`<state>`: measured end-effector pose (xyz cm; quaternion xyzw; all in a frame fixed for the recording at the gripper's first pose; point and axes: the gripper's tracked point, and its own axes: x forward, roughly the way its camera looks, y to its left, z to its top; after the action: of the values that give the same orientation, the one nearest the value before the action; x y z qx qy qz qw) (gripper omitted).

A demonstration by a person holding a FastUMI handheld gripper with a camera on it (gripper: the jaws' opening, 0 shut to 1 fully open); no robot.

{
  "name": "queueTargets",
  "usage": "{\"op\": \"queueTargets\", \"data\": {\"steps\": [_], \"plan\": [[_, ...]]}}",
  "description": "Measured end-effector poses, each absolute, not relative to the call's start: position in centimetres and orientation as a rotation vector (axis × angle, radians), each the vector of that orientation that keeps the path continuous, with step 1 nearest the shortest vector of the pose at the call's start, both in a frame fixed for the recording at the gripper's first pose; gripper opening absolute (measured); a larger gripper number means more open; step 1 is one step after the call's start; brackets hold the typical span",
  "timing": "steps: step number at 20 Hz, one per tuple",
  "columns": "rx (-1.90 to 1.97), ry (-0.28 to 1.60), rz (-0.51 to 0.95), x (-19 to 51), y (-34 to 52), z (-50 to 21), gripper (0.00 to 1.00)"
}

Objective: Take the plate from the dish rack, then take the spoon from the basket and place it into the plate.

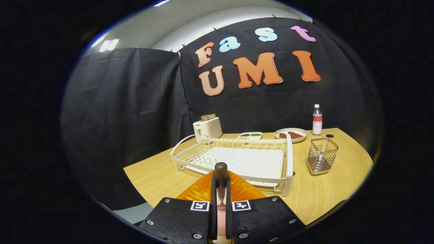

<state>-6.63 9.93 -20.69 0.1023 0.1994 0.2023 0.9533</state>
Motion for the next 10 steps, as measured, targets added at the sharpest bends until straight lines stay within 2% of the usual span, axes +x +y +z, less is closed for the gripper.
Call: {"op": "queueTargets", "data": {"steps": [10], "plan": [[0.222,0.499,0.444,-9.2,8.3,-24.5,0.1]]}}
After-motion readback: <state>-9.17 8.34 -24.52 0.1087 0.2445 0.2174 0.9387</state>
